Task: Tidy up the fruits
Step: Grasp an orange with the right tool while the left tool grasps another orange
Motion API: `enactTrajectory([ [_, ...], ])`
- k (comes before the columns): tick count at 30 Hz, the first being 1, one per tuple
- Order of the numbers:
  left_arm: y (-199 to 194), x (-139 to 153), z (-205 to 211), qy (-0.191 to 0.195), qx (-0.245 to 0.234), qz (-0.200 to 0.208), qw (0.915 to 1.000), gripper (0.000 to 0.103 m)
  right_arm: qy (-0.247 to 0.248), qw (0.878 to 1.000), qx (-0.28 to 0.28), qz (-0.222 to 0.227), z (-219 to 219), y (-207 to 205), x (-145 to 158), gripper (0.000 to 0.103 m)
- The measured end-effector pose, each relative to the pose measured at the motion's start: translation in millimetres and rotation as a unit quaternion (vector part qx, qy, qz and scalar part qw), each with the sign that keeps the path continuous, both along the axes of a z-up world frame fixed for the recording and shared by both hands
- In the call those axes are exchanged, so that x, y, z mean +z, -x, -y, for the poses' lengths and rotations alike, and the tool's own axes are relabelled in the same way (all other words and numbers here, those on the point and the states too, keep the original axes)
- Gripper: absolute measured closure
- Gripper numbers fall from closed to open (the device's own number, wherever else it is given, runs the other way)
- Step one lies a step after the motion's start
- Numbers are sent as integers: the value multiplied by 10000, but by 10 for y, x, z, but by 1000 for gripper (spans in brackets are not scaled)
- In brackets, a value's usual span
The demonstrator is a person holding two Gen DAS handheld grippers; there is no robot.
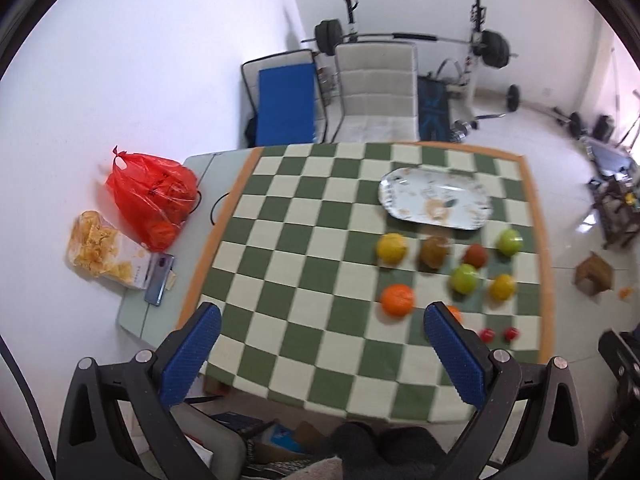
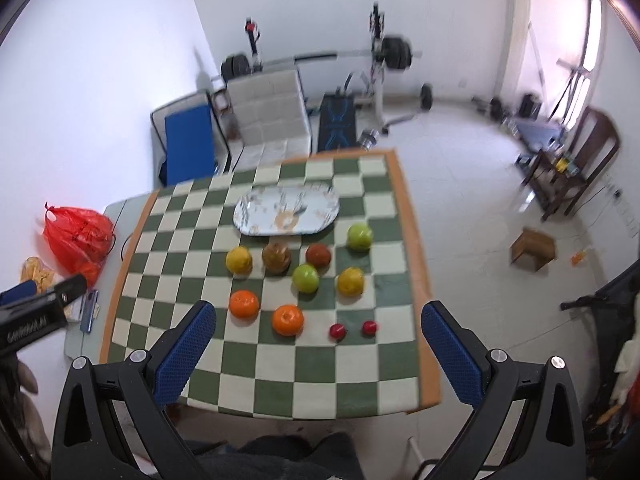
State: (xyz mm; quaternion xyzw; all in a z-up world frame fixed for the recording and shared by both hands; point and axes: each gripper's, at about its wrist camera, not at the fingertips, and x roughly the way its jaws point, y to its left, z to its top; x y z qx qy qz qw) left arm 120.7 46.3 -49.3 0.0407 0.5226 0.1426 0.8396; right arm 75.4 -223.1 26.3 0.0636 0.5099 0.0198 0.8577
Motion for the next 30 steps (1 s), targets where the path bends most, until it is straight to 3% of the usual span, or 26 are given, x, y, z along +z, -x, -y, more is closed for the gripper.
enactTrajectory([
  [6,-416,-899,-67,-156,-8,-859,9962,0,-313,9969,197,-696,-57,-520,-1079,0],
  [11,-721,-1721,-222,209,51,-1758,9842,0,-628,9856,100,-1567,-208,-887,-2155,4],
  [13,-835,-2000,-261,380,30,-2098,9770,2,-699,9799,-24,-1870,-315,-1027,-2600,11],
  [15,-937,-2239,-288,624,-15,-2354,9699,8,-705,9733,-110,-2180,-445,-1109,-2921,18],
  [18,-1101,-2488,-292,877,-148,-2608,9613,9,-921,9598,-234,-2640,-612,-1213,-3338,23],
  [23,-1324,-2771,-198,1262,-431,-2933,9467,9,-522,9537,-273,-2950,-850,-1301,-3713,24],
  [24,-1356,-2821,-155,1341,-514,-3007,9429,9,-452,9525,-275,-3000,-866,-1303,-3761,33],
  [25,-1382,-2864,-103,1392,-612,-3067,9396,9,-435,9507,-290,-3055,-858,-1295,-3794,37],
  [30,-1373,-3167,276,1420,-1261,-3509,9170,9,-365,9464,-495,-3170,-728,-1119,-3790,37],
])
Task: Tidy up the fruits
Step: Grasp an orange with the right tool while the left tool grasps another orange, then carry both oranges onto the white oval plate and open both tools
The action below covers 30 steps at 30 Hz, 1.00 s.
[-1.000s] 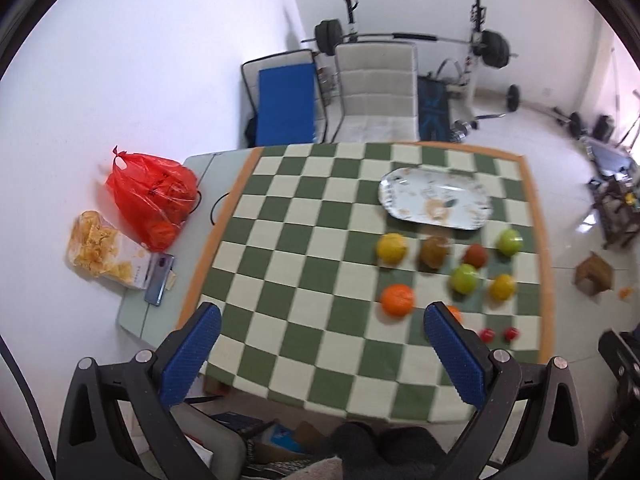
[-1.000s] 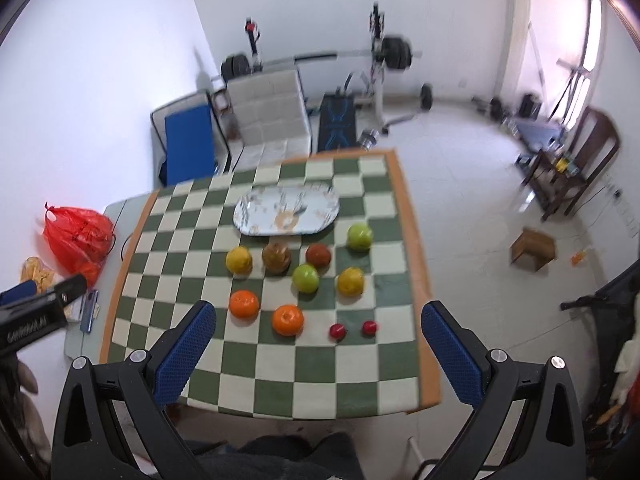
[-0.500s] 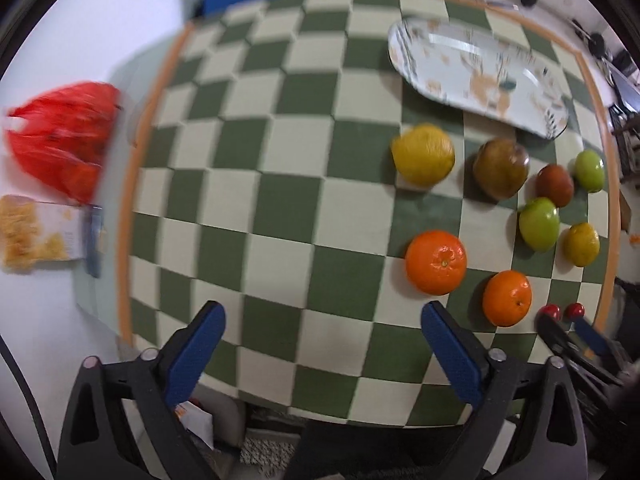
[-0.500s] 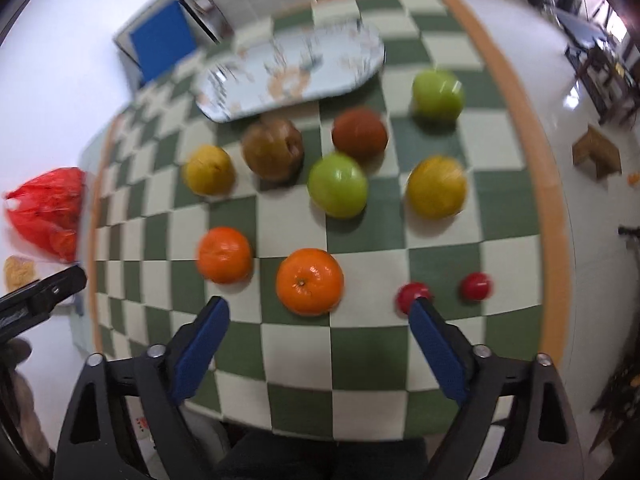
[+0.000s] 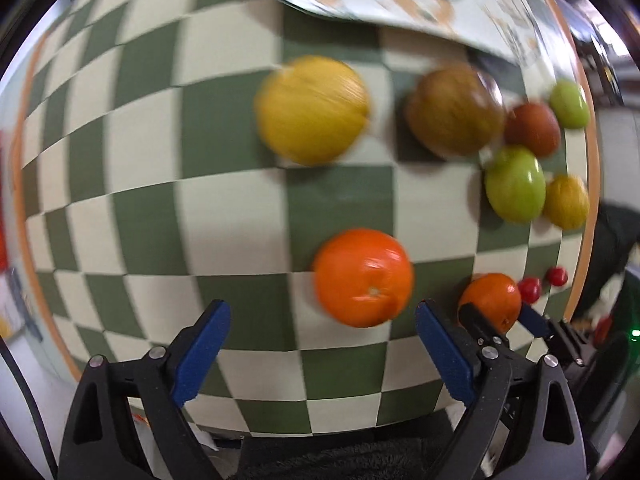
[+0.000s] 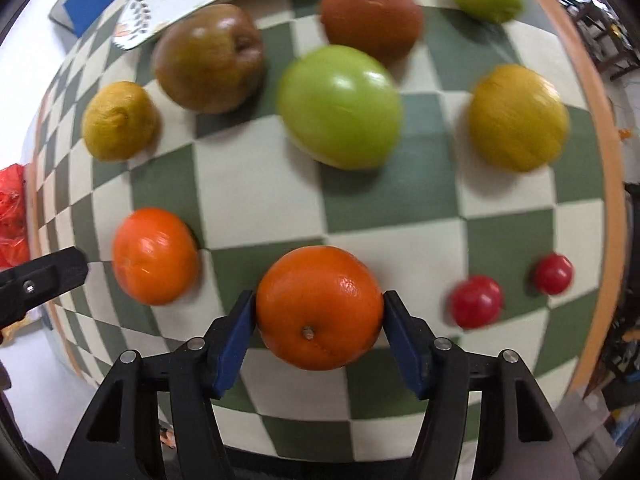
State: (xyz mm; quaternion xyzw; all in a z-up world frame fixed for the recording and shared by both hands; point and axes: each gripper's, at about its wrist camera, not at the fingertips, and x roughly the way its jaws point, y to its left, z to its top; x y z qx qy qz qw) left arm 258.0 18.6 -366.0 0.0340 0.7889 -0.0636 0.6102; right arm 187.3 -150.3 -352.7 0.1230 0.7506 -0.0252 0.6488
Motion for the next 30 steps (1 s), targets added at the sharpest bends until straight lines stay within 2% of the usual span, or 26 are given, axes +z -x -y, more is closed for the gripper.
enactTrajectory([
  [3,44,-192,203,-88,-409,-104,9991,9,46,9997,-204,-81,69,133,-34,37],
  [4,51,-238,248,-115,-506,-89,9986,13,14,9996,-266,-58,82,153,-35,37],
  [6,60,-306,324,-111,-629,-58,9979,41,-19,9994,-353,-32,79,186,-43,37],
  [10,56,-285,377,-73,-651,179,9977,41,-37,9993,-370,-37,54,239,-27,37],
  [14,109,-239,302,-221,-568,329,9976,41,-92,9992,-384,-59,99,277,7,37],
  [20,181,-264,345,-281,-393,470,9977,41,-248,9990,-307,-199,183,206,-38,36],
  [30,147,-65,277,-332,-326,560,9973,42,-357,9986,12,-397,124,237,-158,35],
])
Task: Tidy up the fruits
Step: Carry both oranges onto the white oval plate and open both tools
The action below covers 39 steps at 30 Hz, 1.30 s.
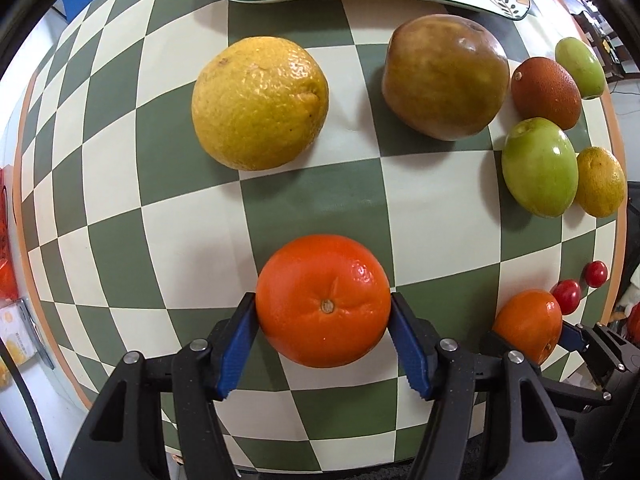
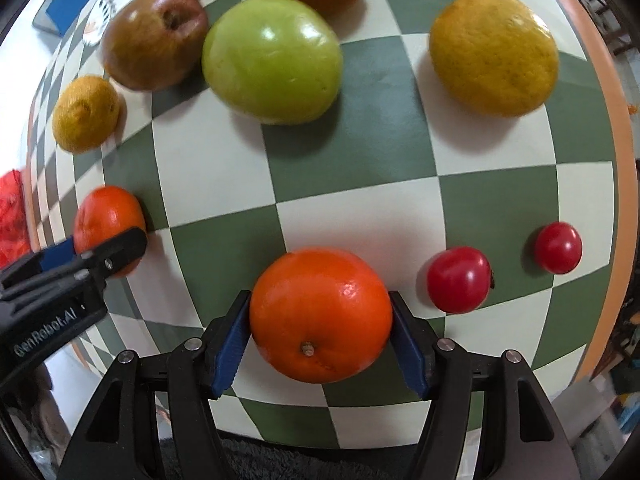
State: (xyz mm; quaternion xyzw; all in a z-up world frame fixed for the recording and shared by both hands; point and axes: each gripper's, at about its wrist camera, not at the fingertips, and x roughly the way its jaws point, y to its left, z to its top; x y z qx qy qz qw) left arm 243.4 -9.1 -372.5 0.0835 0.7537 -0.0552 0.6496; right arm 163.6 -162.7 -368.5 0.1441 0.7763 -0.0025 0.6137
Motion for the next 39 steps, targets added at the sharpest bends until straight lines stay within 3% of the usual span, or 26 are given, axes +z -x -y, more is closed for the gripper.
enactTrajectory([
  [4,-63,114,14,4,22,51,10000,42,78,9997,231,10,-115,55,88,38],
  [11,-346,881,46,396,150,618,9972,42,-231,9985,341,360,-58,-29,562,38],
  [16,-934,1461,23,890,509,1019,9895,42,-362,9929,533,1004,43,-582,1117,38],
  [19,-1394,1575,17,1042,709,1119,9857,42,-345,9879,652,1364,93,-1294,1287,38],
  [23,-2019,1329,-47,1188,1100,770,9838,42,-193,9835,841,1587,134,-2128,1337,38],
  [30,-2619,509,-55,1328,1617,-288,9774,42,-39,9835,1351,1199,-179,-3190,540,38],
  [34,-2705,241,-50,1245,1684,-567,9762,42,105,9807,1662,1025,-270,-3382,346,38],
  [39,-2688,174,-12,1144,1608,-597,9785,42,114,9803,1760,887,-302,-3461,171,38],
])
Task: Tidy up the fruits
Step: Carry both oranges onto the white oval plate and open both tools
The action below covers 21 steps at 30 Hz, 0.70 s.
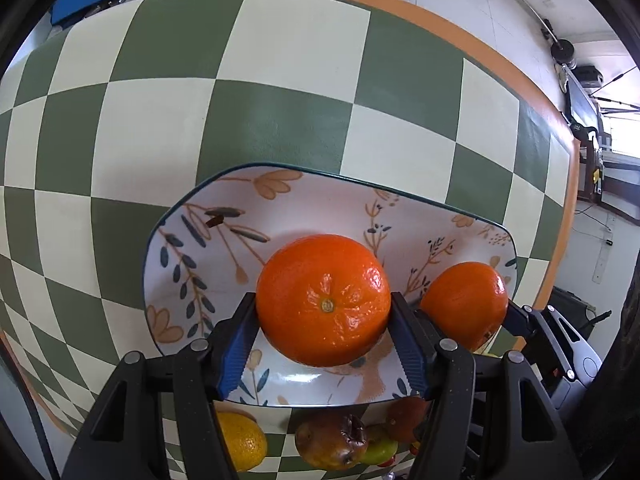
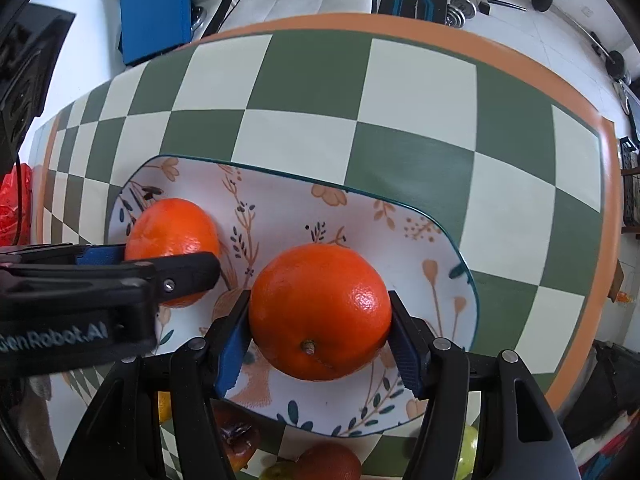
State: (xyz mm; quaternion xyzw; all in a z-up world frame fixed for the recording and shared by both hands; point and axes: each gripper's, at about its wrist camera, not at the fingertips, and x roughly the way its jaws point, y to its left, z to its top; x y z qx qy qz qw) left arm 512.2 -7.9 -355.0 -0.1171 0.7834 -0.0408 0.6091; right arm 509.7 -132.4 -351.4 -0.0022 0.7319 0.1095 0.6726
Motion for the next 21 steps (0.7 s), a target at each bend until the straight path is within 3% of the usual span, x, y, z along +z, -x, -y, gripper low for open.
enactTrajectory([
  [5,-6,-16,37,-138,-184,20,9997,41,-114,9996,-127,-206,53,-43,-187,37],
  [6,-3,-11,48,-189,-243,58,9995,41,-123,9993,-202,-277,87,-56,-216,35],
  [7,0,-8,58,-236,-289,87,9993,40,-163,9992,-263,-270,115,-54,-212,22],
  [8,6,9,57,-253,-302,133,9991,24,-191,9990,-320,-250,140,-51,-197,16],
  [10,9,61,54,-263,-311,241,9989,7,-252,9985,-422,-223,211,-35,-131,11],
  [16,79,329,50,-599,-489,694,9946,7,-52,9981,-607,-40,415,62,118,11],
  [21,221,698,-74,-1089,-515,1291,9843,7,170,9964,-796,236,547,291,381,11],
])
